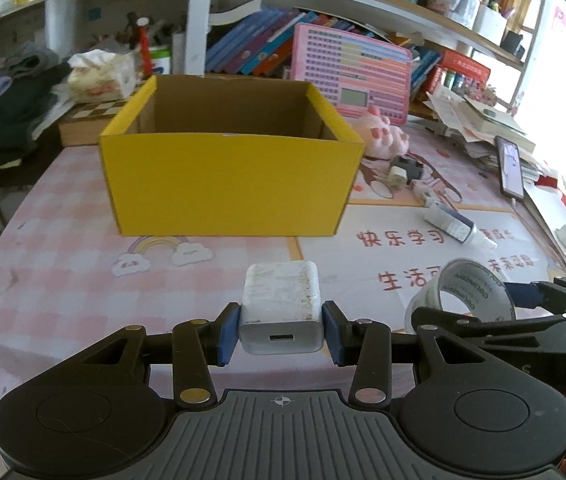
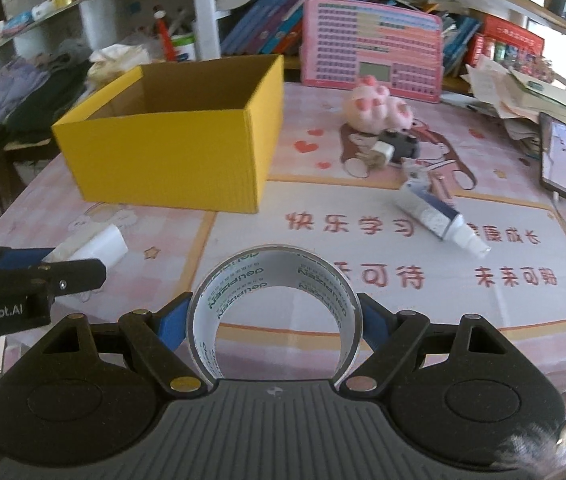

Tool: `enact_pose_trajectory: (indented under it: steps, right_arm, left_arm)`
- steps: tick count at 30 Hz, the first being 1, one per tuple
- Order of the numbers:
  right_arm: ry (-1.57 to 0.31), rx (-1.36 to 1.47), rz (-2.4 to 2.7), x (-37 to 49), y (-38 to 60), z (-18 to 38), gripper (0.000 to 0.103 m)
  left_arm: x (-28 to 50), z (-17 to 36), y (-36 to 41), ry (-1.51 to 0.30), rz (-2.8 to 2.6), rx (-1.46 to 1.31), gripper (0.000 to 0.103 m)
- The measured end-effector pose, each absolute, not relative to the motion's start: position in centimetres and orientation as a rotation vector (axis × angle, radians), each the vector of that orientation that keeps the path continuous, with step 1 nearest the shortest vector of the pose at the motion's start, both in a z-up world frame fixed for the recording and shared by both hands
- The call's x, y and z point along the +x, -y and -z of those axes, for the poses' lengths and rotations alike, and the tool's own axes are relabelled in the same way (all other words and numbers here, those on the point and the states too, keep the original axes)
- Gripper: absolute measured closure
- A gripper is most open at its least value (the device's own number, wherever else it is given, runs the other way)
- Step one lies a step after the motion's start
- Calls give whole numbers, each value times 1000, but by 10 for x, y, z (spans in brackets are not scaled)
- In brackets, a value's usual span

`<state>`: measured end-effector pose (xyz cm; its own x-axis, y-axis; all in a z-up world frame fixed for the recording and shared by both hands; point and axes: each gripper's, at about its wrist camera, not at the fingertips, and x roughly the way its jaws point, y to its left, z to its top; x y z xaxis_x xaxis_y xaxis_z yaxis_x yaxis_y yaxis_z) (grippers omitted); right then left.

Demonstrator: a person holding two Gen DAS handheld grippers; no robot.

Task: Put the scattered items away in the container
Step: 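Carry the tape roll and white charger into the yellow box with both tools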

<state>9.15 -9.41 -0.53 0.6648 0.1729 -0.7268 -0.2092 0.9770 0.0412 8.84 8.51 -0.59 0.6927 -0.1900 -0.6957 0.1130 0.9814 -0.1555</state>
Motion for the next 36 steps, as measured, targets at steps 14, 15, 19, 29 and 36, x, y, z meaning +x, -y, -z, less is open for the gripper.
enact_pose_trajectory:
  steps: [14,15,19,29,36]
  right_arm:
    - [-849,-88,-319,95,54,14,20]
    - [-845,-93,-328,95,51,14,20]
    - [-832,-111,-364,99,39,11,20]
    - [-732,-133,-413,110,28,-6,20]
    - [-602,-168,-467,139,23,-36,20]
  left_arm:
    - [77,10,-115,-801,105,-116,61]
    - [77,10,-118,-798,95,-120,61]
    - [77,7,-130,-786,62,-133,61]
    - [86,-10,-139,-720,42,-161,61]
    - [111,-37,-139,-636,58,-153,61]
